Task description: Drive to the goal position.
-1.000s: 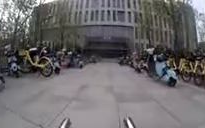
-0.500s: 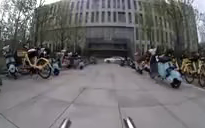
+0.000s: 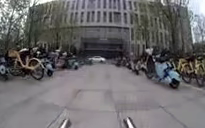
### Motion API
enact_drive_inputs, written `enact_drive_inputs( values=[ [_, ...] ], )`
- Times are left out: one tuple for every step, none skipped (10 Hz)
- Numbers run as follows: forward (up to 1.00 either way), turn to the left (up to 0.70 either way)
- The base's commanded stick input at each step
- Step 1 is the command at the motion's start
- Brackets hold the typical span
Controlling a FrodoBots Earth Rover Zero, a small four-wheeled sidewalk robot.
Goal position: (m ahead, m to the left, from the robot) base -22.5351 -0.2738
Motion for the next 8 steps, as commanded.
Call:
enact_drive_inputs(
  values=[
    [1.0, -0.01],
    [1.0, 0.0],
    [1.0, 0.0],
    [1.0, 0.0],
    [1.0, 0.0],
    [1.0, 0.0],
    [1.0, 0.0],
    [1.0, 0.0]
  ],
)
